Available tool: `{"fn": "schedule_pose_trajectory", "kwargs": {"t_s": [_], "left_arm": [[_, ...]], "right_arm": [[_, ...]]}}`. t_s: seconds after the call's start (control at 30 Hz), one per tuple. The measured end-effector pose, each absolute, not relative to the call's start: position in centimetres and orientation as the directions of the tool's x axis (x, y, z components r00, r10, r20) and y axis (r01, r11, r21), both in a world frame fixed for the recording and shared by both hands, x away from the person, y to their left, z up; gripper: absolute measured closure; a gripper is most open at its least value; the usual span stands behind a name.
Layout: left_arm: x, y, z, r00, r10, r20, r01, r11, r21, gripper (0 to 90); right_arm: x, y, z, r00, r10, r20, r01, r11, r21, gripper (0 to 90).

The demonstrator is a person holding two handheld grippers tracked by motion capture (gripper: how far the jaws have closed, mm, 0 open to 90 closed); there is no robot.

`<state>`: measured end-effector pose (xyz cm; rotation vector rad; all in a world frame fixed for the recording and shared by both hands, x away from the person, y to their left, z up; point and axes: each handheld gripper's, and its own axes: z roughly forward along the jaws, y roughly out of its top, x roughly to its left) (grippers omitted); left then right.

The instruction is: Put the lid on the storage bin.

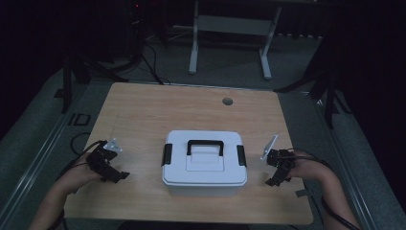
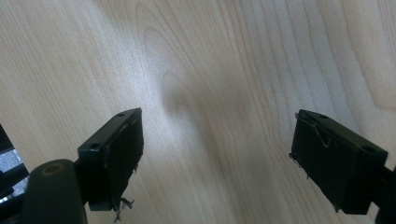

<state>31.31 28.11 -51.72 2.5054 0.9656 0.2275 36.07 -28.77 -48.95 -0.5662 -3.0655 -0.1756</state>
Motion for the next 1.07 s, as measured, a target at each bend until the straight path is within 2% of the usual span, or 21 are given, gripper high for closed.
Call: {"fn": "schedule_pose_trajectory", "kwargs": {"t_s": [0.47,0.67,0.93,1.07], "left_arm": [[29.8,29.0,-52.2,0.702,0.712,0.009,0.609,-0.606,0.511,2.2],[29.2,29.5,-53.0,0.681,0.732,0.028,0.625,-0.601,0.498,2.2],[28.7,30.3,-53.9,0.613,0.79,0.024,0.664,-0.531,0.526,2.2],[28.4,30.5,-54.4,0.615,0.788,0.021,0.671,-0.537,0.511,2.2]], "right_arm": [[35.6,-29.5,-49.5,-0.926,0.377,0.031,0.378,0.916,0.135,16.8],[35.2,-30.0,-49.7,-0.922,0.386,0.016,0.384,0.911,0.151,16.8],[35.0,-30.5,-50.2,-0.913,0.407,0.004,0.401,0.899,0.174,16.8],[35.0,-30.6,-50.5,-0.913,0.408,0.011,0.404,0.897,0.179,16.8]]}}
